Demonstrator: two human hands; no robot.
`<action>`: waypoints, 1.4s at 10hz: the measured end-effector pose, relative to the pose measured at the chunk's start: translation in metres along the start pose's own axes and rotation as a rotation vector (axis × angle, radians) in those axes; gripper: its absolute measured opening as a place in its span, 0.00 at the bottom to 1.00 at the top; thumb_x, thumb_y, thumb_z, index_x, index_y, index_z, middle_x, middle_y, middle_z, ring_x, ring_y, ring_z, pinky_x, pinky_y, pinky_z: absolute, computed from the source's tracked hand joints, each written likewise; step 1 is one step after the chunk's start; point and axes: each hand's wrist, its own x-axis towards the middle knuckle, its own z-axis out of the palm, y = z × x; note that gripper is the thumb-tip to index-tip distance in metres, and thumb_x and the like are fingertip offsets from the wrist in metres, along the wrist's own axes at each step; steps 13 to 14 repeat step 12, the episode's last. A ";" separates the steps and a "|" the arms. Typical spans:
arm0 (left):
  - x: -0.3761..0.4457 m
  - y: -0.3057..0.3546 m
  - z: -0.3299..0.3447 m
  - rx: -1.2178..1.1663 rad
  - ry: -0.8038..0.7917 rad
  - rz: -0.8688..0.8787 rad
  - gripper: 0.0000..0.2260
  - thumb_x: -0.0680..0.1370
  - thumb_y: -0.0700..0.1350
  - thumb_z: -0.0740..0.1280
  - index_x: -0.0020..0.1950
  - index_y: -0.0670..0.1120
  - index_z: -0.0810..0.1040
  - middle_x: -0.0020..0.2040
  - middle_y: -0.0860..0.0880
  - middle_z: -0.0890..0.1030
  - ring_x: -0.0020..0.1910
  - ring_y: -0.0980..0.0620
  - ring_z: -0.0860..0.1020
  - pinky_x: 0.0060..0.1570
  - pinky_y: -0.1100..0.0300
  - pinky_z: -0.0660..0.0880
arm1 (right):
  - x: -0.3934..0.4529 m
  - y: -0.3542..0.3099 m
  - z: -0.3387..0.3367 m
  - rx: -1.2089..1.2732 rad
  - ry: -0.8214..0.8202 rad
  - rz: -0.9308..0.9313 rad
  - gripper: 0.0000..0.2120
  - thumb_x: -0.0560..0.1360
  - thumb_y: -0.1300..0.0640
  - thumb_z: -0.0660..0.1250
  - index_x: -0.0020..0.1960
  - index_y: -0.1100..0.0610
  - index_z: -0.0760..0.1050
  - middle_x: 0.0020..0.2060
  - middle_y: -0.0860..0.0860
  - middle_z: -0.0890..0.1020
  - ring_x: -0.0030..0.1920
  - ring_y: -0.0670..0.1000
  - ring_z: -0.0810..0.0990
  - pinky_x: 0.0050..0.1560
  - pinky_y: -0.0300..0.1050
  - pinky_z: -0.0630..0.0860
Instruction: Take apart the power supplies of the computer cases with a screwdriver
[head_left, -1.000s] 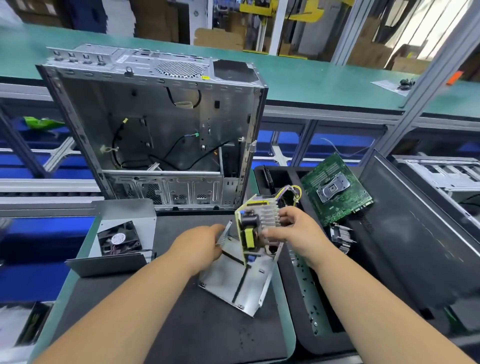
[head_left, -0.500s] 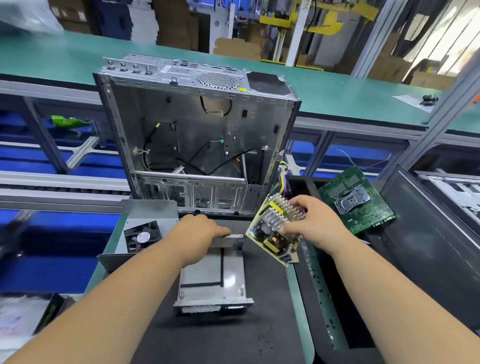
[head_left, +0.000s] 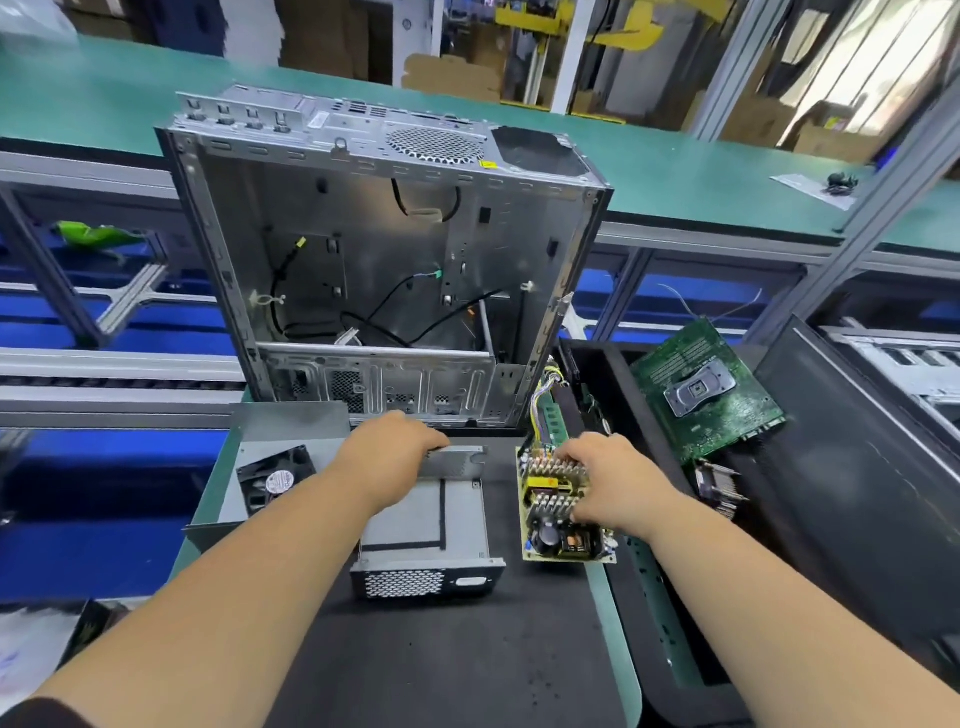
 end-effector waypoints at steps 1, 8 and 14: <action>0.005 0.002 0.001 0.015 -0.013 0.007 0.33 0.70 0.28 0.57 0.67 0.58 0.76 0.56 0.52 0.81 0.58 0.47 0.72 0.50 0.52 0.76 | 0.006 -0.004 0.011 -0.010 -0.036 -0.024 0.34 0.66 0.57 0.75 0.71 0.46 0.71 0.65 0.45 0.74 0.64 0.54 0.68 0.61 0.50 0.74; 0.002 -0.002 0.010 -0.045 0.047 -0.132 0.13 0.82 0.47 0.62 0.65 0.50 0.77 0.61 0.49 0.78 0.62 0.44 0.73 0.61 0.49 0.69 | 0.029 -0.018 0.044 -0.025 -0.062 -0.065 0.35 0.72 0.60 0.70 0.77 0.49 0.64 0.65 0.48 0.71 0.68 0.54 0.65 0.60 0.51 0.74; -0.038 0.050 -0.001 -0.157 0.220 -0.260 0.22 0.81 0.51 0.65 0.74 0.52 0.69 0.71 0.53 0.70 0.70 0.49 0.65 0.71 0.53 0.60 | 0.013 0.001 0.044 0.076 0.075 -0.155 0.38 0.79 0.48 0.68 0.82 0.52 0.53 0.74 0.51 0.65 0.73 0.57 0.63 0.71 0.52 0.66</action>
